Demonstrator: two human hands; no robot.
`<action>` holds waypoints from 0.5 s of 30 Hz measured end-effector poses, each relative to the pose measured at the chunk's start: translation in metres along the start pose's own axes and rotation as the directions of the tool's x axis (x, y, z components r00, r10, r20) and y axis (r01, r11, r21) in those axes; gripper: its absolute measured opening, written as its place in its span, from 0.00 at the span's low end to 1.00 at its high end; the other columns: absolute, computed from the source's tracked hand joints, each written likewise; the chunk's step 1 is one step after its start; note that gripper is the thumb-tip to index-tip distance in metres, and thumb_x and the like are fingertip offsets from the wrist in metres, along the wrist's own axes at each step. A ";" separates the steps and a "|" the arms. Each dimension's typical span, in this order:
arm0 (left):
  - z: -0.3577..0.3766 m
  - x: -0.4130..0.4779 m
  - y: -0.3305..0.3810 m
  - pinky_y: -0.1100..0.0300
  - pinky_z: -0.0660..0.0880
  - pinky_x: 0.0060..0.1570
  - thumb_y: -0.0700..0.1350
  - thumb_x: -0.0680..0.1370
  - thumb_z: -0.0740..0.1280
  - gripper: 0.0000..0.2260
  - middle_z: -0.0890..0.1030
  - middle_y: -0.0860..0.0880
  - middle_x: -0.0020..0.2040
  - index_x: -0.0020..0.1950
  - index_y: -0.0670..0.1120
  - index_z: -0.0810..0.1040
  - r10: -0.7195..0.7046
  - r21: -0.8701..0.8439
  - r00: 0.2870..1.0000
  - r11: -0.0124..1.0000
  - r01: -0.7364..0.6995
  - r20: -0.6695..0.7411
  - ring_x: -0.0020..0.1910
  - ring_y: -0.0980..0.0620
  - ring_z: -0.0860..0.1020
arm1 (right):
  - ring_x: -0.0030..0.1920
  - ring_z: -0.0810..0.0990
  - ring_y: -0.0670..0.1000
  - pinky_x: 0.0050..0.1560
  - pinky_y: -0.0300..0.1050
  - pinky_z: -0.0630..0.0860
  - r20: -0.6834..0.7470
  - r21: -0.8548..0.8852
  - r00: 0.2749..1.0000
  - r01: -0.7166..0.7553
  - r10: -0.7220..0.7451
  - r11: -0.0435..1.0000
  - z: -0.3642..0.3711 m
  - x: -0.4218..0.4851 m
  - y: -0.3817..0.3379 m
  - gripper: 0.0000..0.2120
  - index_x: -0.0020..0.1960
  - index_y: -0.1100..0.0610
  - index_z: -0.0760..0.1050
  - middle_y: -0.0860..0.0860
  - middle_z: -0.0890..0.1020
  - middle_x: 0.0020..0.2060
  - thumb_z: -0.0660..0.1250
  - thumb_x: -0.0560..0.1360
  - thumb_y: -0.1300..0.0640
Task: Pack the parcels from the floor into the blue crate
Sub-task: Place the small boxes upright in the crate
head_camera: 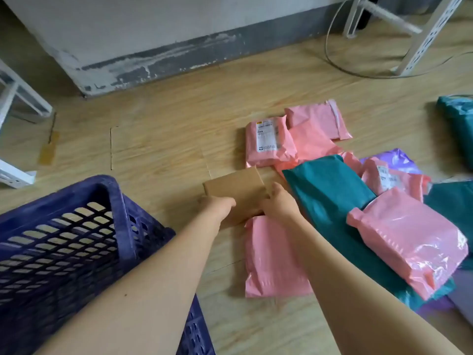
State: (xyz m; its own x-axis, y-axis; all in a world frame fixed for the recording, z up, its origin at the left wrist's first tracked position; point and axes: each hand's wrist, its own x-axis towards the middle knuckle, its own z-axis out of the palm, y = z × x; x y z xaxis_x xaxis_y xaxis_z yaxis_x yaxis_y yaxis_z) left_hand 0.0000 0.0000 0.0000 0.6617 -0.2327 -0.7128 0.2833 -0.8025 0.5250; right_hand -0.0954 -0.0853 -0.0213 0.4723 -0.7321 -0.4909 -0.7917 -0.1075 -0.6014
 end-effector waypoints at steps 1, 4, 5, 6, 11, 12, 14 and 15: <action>0.000 0.001 -0.001 0.54 0.68 0.57 0.43 0.75 0.68 0.29 0.67 0.42 0.70 0.72 0.39 0.61 -0.002 -0.012 0.999 1.000 0.002 0.038 0.66 0.44 0.69 | 0.66 0.71 0.59 0.58 0.44 0.67 0.027 0.008 1.000 -0.011 0.011 1.000 0.003 0.001 0.002 0.22 0.69 0.61 0.64 0.57 0.74 0.65 0.59 0.76 0.61; 0.000 0.005 -0.006 0.54 0.66 0.62 0.42 0.77 0.66 0.23 0.68 0.43 0.71 0.71 0.41 0.65 0.007 -0.050 0.988 0.999 0.001 0.152 0.69 0.45 0.67 | 0.67 0.70 0.56 0.59 0.42 0.66 0.045 0.037 0.998 -0.040 0.038 0.999 0.010 -0.003 0.006 0.25 0.72 0.58 0.62 0.55 0.73 0.66 0.61 0.76 0.61; -0.001 0.001 -0.006 0.53 0.64 0.65 0.42 0.78 0.65 0.22 0.67 0.43 0.72 0.71 0.40 0.65 0.008 -0.060 0.984 0.998 0.002 0.175 0.70 0.45 0.66 | 0.67 0.70 0.56 0.60 0.42 0.66 0.034 0.051 0.998 -0.046 0.044 0.998 0.011 -0.003 0.006 0.27 0.73 0.58 0.60 0.55 0.72 0.67 0.61 0.76 0.61; -0.003 -0.002 -0.005 0.53 0.63 0.67 0.41 0.78 0.64 0.22 0.66 0.44 0.72 0.71 0.40 0.65 0.005 -0.092 0.983 0.996 0.012 0.185 0.70 0.45 0.65 | 0.67 0.70 0.56 0.60 0.42 0.66 0.015 0.061 0.999 -0.039 0.038 0.997 0.012 -0.005 0.005 0.28 0.74 0.58 0.59 0.55 0.72 0.67 0.61 0.75 0.62; -0.013 -0.018 0.004 0.52 0.67 0.66 0.41 0.76 0.66 0.20 0.72 0.46 0.61 0.68 0.40 0.68 0.018 -0.208 0.986 0.978 0.017 0.165 0.66 0.45 0.70 | 0.65 0.71 0.56 0.60 0.43 0.67 -0.133 0.154 0.991 -0.006 0.027 0.988 -0.001 -0.024 -0.007 0.28 0.72 0.58 0.63 0.56 0.73 0.65 0.61 0.72 0.63; -0.015 -0.022 0.007 0.51 0.69 0.65 0.41 0.75 0.66 0.20 0.73 0.46 0.61 0.66 0.39 0.70 0.021 -0.231 0.987 0.973 0.017 0.160 0.64 0.44 0.72 | 0.63 0.73 0.55 0.59 0.43 0.68 -0.168 0.188 0.986 0.007 0.025 0.982 -0.005 -0.029 -0.011 0.28 0.71 0.58 0.65 0.56 0.74 0.63 0.61 0.71 0.64; -0.023 -0.038 0.011 0.51 0.74 0.60 0.41 0.74 0.68 0.18 0.76 0.44 0.58 0.63 0.40 0.74 0.030 -0.282 0.984 0.959 0.021 0.174 0.59 0.44 0.75 | 0.60 0.75 0.55 0.56 0.43 0.69 -0.232 0.251 0.972 0.040 0.020 0.967 -0.017 -0.043 -0.022 0.26 0.69 0.58 0.67 0.55 0.76 0.60 0.61 0.70 0.64; -0.027 -0.047 0.013 0.53 0.75 0.54 0.41 0.73 0.68 0.18 0.77 0.44 0.56 0.62 0.40 0.75 0.038 -0.312 0.985 0.950 0.018 0.171 0.56 0.44 0.76 | 0.58 0.75 0.54 0.55 0.43 0.70 -0.268 0.282 0.963 0.061 0.018 0.957 -0.023 -0.051 -0.028 0.25 0.68 0.57 0.69 0.54 0.77 0.59 0.62 0.70 0.64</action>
State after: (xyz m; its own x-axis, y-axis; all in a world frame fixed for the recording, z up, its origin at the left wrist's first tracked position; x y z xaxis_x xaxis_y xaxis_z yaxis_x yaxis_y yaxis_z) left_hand -0.0087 0.0153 0.0533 0.5435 -0.3533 -0.7614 0.4971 -0.5954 0.6311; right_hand -0.1062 -0.0603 0.0347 0.3371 -0.8874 -0.3144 -0.6198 0.0422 -0.7836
